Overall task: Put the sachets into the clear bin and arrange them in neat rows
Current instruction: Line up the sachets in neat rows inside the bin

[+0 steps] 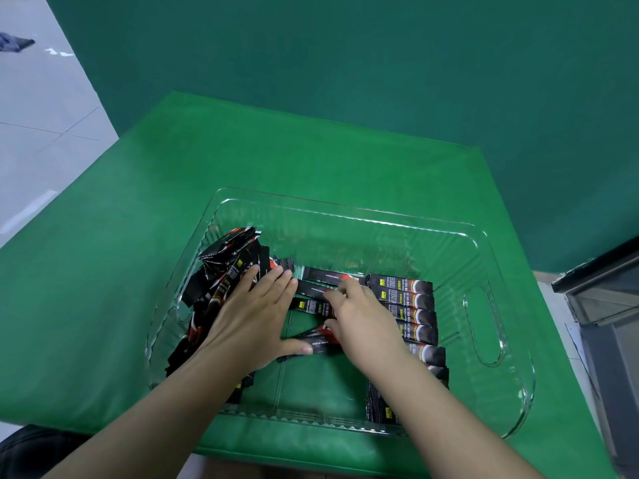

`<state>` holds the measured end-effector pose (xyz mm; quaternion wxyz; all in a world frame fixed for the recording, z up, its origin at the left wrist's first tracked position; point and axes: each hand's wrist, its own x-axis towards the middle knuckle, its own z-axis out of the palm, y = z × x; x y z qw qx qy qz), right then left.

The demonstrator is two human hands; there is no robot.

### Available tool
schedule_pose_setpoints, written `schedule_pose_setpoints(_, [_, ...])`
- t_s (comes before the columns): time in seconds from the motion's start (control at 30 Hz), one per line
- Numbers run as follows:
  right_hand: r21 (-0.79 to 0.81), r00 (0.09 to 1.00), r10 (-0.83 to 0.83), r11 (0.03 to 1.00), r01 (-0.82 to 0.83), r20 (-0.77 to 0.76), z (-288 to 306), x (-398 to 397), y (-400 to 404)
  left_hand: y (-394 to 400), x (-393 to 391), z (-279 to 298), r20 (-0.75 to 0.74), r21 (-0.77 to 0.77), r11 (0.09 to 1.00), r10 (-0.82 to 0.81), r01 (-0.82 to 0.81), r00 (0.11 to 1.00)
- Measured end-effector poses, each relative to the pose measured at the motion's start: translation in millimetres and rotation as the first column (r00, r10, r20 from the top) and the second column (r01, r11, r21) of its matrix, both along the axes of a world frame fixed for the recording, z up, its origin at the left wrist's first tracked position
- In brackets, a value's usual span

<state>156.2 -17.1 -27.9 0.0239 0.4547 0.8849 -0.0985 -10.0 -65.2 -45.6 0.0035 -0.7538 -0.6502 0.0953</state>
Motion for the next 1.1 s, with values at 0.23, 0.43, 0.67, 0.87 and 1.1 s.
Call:
schedule_pose_setpoints(0.23, [-0.114,0.987,0.155,0.982,-0.149,0.038,-3.2,6.7,-10.8,0.7,-4.5,-10.5,0.022,0.055,0.998,0.011,-0.013,1.0])
schedule_pose_setpoints(0.43, [-0.055,0.996,0.052,0.997,-0.048,0.07,-3.7,-1.1,-12.0,0.5,-5.9,-20.6,0.115,0.178,0.984,-0.006,-0.015,0.993])
schedule_pose_setpoints(0.67, [-0.078,0.996,-0.082,0.993,0.085,0.04,-4.1,-5.4,-8.9,-0.7,-6.0,-19.8,0.114,0.22,0.975,0.012,-0.037,0.993])
schedule_pose_setpoints(0.87, [-0.167,0.998,-0.013,0.986,0.023,0.061,-2.4,1.7,-14.9,-0.7,-7.7,-22.7,0.075,0.255,0.967,-0.006,-0.014,0.997])
schedule_pose_setpoints(1.1, [-0.203,0.997,0.033,0.979,-0.017,0.074,2.4,5.9,-23.1,-0.4,-7.0,-23.2,0.054,0.296,0.955,-0.029,0.012,0.998])
